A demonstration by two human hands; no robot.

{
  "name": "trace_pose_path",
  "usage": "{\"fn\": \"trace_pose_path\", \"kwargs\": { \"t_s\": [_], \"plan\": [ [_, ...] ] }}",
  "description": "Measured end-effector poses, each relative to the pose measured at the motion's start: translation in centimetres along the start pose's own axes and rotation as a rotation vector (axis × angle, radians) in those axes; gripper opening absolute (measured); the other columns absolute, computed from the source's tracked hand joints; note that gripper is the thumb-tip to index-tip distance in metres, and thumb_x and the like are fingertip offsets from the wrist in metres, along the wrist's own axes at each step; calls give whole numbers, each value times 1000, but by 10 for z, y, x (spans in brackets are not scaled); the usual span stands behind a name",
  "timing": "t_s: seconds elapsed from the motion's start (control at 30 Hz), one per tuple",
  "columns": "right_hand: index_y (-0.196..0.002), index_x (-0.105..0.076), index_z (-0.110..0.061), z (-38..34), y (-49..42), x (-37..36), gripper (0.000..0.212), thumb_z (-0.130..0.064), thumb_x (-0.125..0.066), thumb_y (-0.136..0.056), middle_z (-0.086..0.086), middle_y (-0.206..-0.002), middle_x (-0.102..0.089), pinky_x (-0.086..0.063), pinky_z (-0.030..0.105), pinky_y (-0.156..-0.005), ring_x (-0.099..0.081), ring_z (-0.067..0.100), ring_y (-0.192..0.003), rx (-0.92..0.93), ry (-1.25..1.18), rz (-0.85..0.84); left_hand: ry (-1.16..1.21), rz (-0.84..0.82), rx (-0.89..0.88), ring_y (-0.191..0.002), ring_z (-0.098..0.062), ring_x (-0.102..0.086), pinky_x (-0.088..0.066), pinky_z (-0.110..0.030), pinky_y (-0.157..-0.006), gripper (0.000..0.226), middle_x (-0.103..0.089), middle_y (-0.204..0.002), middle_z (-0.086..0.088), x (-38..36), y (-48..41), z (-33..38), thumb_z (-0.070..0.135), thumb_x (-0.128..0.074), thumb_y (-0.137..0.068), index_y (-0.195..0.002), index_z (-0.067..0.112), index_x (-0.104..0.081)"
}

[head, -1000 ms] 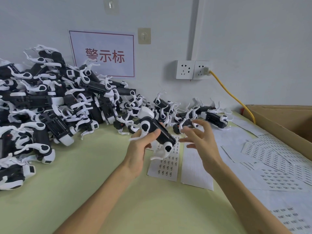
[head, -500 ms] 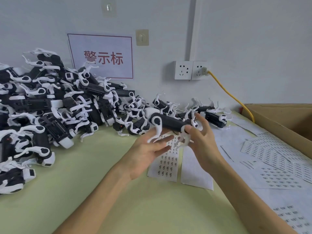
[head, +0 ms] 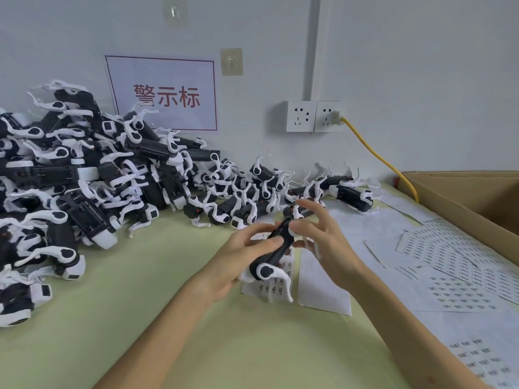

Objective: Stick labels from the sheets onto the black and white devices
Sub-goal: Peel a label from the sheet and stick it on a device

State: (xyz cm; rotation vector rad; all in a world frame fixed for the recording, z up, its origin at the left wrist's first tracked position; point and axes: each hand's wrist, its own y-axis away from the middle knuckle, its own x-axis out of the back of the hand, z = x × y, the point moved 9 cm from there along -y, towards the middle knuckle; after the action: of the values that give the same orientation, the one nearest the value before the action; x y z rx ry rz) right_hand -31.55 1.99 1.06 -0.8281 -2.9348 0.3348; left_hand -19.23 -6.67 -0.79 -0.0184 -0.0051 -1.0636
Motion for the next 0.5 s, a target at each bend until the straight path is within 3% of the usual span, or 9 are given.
{"fn": "trace_pose_path", "kwargs": {
  "t_s": [0.07,0.13,0.23,0.27,0.37,0.5],
  "plan": [
    [-129,-56,-37,-7,2,3,68,-54,-78,-67,-10,-113,-76,-48,33,-84,-70,8,-105,34,84,58,29,42,-42,-95,-30,-76,-59,-44,-92,40,-77,-112,-13,2,-1,0,29,-76,-88,-126,26,-64],
    [-117,-65,-35,-18,4,18,50,-53,-77,-72,-16,-108,-74,-49,28,-84,-67,1,-104,127,186,239,121,120,-106,-94,-27,-76,-61,-34,-75,41,-77,-109,-12,7,-2,4,18,-71,-95,-132,28,-58],
    [-94,-71,-28,-23,7,43,7,-29,-76,-88,-15,-88,-73,-47,19,-72,-66,-1,-83,202,91,425,270,203,-187,-94,-26,-75,-59,-30,-65,45,-76,-110,-15,18,-1,13,19,-64,-95,-137,31,-54],
    [-90,-71,-26,-21,6,48,4,-22,-73,-92,-13,-81,-72,-46,20,-70,-64,1,-76,179,46,439,284,220,-209,-93,-28,-75,-59,-30,-66,43,-75,-110,-16,22,0,16,20,-63,-95,-137,28,-55],
    [-84,-69,-19,-10,2,41,13,-14,-67,-96,-4,-70,-65,-44,26,-67,-59,9,-65,75,-65,347,288,260,-229,-80,-20,-69,-53,-27,-60,36,-74,-102,-14,29,4,19,24,-54,-102,-137,15,-56],
    [-78,-69,-18,-9,-1,15,20,-7,-65,-94,3,-72,-62,-43,27,-65,-56,16,-64,49,-77,124,338,242,-180,-71,-17,-65,-43,-29,-57,33,-71,-106,-18,25,4,14,27,-45,-107,-139,23,-55]
  ]
}}
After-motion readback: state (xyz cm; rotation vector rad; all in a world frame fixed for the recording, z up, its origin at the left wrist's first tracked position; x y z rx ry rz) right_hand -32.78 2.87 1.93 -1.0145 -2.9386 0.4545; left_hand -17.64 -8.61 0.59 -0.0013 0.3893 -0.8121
